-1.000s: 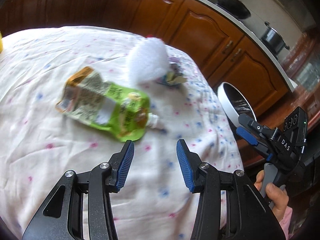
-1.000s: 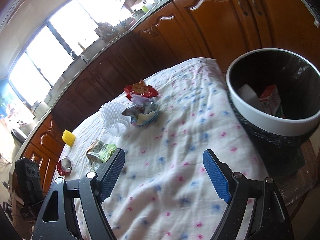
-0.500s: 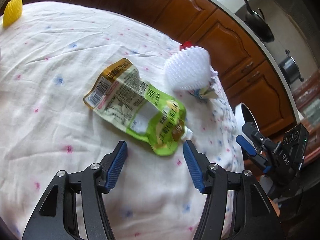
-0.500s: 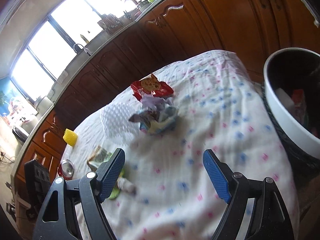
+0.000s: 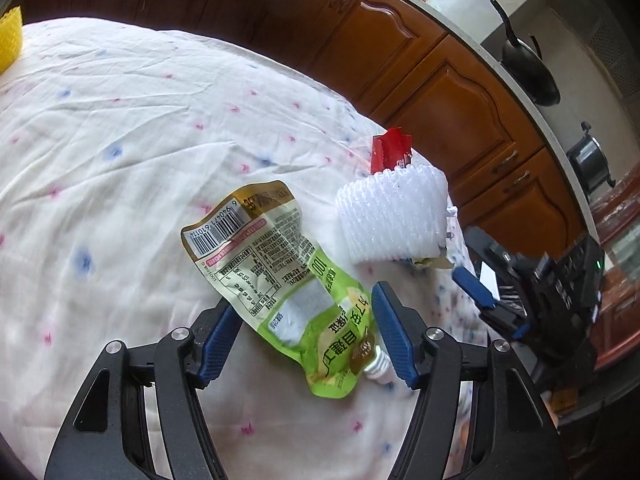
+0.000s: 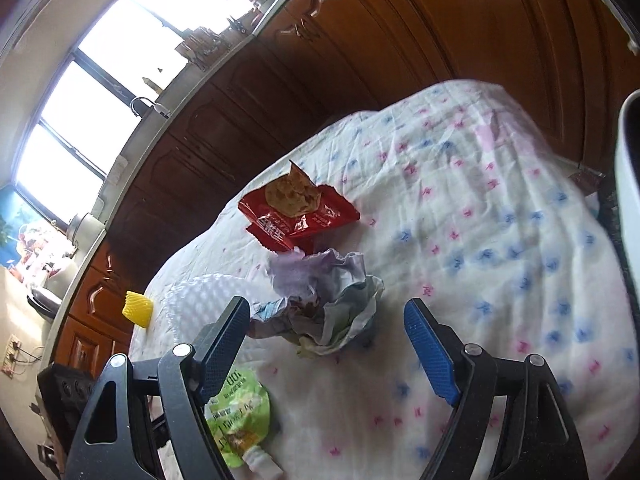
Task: Collect trash
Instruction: 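Grasp the green juice pouch with the left tool while the right tool grasps crumpled paper, then carry the juice pouch and crumpled paper over the bin with both tools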
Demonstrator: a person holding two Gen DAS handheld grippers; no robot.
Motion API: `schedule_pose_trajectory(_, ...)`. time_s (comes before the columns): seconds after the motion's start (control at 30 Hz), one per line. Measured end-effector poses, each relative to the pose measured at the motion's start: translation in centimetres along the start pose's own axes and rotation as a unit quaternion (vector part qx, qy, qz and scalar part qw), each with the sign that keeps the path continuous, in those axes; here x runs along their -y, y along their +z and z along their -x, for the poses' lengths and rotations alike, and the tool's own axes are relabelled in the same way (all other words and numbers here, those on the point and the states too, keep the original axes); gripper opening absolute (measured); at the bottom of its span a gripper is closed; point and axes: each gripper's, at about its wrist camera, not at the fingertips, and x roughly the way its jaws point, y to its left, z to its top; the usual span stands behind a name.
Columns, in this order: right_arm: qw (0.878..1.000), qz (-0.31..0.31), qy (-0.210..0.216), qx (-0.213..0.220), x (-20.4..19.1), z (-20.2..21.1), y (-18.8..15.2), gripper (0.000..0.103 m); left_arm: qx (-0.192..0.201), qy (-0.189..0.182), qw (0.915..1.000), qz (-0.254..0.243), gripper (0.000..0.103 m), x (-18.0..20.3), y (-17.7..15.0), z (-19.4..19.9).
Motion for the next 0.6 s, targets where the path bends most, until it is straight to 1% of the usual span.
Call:
schedule_pose_trajectory(0.03, 1.000, -0.003, 0.006, -0.003, 0.1, -0.3, 0.0, 0.075, 0.001, 0.000, 1.0000, -0.005, 0.063, 0.1, 0.0, -0.1)
schedule_pose_trajectory(0.07, 1.000, -0.004, 0.010, -0.004, 0.2, -0.4, -0.1, 0.070, 0.002, 0.000, 1.0000, -0.009, 0.059, 0.2, 0.0, -0.2)
schedule_pose_trajectory(0.1, 1.000, -0.001, 0.011, -0.005, 0.1, -0.5, -0.2, 0.051, 0.000, 0.000, 0.9999, -0.015, 0.049, 0.3, 0.0, -0.2)
schedule_pose_trajectory(0.13, 1.000, 0.004, 0.008, -0.008, 0.0, -0.5, -0.3, 0.038, -0.003, -0.001, 0.9998, -0.022, 0.043, 0.4, -0.2, -0.4)
schedule_pose_trajectory(0.17, 1.000, 0.009, 0.005, -0.004, -0.1, -0.3, -0.4, 0.036, -0.007, -0.002, 0.9996, -0.029, 0.027, 0.6, -0.4, -0.5)
schedule_pose_trajectory(0.2, 1.000, 0.014, 0.003, 0.000, -0.2, 0.1, -0.5, 0.020, -0.011, -0.004, 0.9993, -0.036, 0.016, 0.8, -0.6, -0.6)
schedule_pose_trajectory(0.23, 1.000, 0.017, 0.000, 0.002, -0.3, 0.4, -0.6, 0.014, -0.011, -0.007, 0.9991, -0.040, 0.017, 0.9, -0.7, -0.7)
schedule_pose_trajectory(0.33, 1.000, 0.022, -0.001, 0.007, -0.1, 1.7, -1.1, 0.012, 0.005, -0.012, 0.9985, -0.053, 0.013, 1.4, -1.0, 0.1)
schedule_pose_trajectory(0.5, 0.999, 0.022, -0.008, 0.030, 0.5, 4.5, -2.3, 0.012, 0.023, -0.027, 0.9973, -0.064, 0.008, 2.1, -1.5, 1.9)
schedule_pose_trajectory(0.6, 0.999, 0.019, -0.013, 0.045, 1.3, 6.5, -3.0, 0.012, 0.032, -0.042, 0.9958, -0.075, 0.005, 2.9, -2.0, 3.3)
